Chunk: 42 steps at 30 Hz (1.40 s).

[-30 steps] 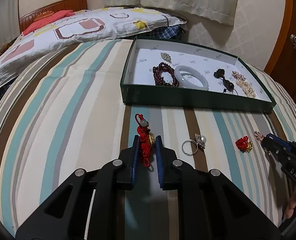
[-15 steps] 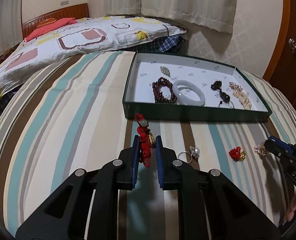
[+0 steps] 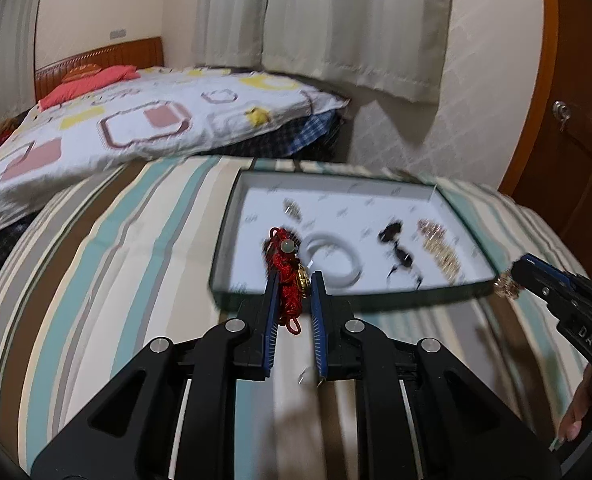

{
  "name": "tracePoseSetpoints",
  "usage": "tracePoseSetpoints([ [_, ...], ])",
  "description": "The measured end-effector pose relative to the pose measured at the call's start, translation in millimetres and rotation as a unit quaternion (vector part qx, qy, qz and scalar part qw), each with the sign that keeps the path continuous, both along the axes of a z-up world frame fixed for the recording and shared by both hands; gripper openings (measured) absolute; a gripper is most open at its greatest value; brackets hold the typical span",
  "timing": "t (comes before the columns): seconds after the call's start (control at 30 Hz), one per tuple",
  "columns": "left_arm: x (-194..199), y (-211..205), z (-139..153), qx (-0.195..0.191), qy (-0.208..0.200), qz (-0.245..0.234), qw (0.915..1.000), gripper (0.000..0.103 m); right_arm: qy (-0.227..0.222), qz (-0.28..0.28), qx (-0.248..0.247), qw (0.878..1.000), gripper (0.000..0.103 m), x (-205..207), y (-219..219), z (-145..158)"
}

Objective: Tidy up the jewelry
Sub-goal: 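Carry the tassel and chain brooch into the green box and open both tools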

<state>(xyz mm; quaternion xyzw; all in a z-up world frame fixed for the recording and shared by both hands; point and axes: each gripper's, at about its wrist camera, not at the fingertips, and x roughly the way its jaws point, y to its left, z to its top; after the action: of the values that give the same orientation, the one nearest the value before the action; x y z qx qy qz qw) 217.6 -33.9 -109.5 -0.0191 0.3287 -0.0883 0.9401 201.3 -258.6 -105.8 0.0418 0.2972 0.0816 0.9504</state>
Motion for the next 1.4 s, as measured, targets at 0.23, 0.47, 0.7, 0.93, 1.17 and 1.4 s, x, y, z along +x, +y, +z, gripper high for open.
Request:
tracePoseSetpoints([
  [0.23, 30, -25, 27, -0.005, -0.040, -0.020, 0.9990, 0.015, -0.045, -0.006, -0.002, 0.999, 0.012, 33, -8, 28],
  [0.47, 78, -46, 33, -0.002, -0.053, -0.026, 0.9982, 0.015, -0.063, -0.006, 0.001, 0.998, 0.012, 78, -12, 36],
  [0.7, 129, -61, 16, 0.010, -0.040, -0.024, 0.9989, 0.015, -0.050, -0.005, -0.004, 0.999, 0.012, 123, -13, 19],
  [0.93, 175, -71, -16, 0.019, 0.010, -0.025, 0.9995, 0.015, -0.008, -0.011, -0.007, 1.000, 0.012, 163, -15, -12],
  [1.17, 201, -74, -41, 0.022, 0.058, -0.021, 0.9979, 0.015, 0.030, -0.010, -0.011, 0.999, 0.012, 188, -13, -29],
  [1.4, 213, -78, -51, 0.038, 0.087, -0.018, 0.9954, 0.015, 0.063, -0.012, -0.010, 0.998, 0.012, 199, -11, -39],
])
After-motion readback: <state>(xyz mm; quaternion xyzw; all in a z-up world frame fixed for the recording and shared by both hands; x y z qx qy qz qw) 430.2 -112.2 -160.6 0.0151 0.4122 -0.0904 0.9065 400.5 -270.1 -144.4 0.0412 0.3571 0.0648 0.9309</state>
